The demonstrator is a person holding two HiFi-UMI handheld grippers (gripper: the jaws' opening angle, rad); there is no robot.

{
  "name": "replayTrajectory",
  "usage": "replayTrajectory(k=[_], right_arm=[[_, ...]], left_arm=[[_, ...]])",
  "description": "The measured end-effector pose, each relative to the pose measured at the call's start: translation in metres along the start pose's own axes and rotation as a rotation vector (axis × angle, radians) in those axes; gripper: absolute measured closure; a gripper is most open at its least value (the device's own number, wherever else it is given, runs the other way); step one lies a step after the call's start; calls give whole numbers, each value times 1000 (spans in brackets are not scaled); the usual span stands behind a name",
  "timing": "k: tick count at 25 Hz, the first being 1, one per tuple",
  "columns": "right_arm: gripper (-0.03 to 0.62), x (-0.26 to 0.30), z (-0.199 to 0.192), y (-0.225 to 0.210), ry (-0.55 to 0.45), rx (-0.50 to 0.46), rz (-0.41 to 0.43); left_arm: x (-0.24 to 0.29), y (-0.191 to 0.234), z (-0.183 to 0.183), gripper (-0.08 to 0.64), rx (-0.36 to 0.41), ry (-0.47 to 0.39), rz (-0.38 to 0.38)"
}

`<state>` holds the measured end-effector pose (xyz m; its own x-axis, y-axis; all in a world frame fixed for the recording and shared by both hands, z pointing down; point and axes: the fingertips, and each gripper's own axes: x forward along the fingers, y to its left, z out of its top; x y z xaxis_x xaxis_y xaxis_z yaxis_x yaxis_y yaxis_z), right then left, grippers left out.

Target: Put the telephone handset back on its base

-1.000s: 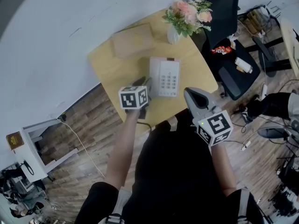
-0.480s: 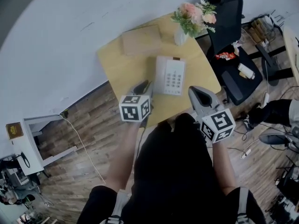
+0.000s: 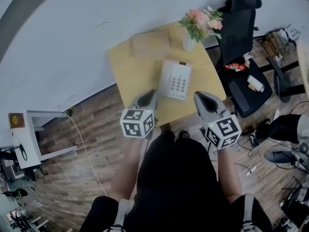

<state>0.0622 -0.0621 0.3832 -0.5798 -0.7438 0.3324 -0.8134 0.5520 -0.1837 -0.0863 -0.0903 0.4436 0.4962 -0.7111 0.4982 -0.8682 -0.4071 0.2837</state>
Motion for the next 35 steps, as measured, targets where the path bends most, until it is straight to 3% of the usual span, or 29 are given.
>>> replayTrajectory(k=[13, 21, 28, 35], right_arm=[[589, -78, -22, 3, -13, 3, 48], [589, -113, -40, 1, -33, -10, 42], [589, -132, -32, 15, -73, -36, 64], [589, -141, -28, 26, -83, -40, 86]], left_arm=[[-61, -85, -5, 543, 6, -100, 28], [-85, -127, -8, 543, 52, -166, 6], [-101, -145, 2, 543, 69, -237, -17], [-107, -153, 1, 543, 59, -252, -19]])
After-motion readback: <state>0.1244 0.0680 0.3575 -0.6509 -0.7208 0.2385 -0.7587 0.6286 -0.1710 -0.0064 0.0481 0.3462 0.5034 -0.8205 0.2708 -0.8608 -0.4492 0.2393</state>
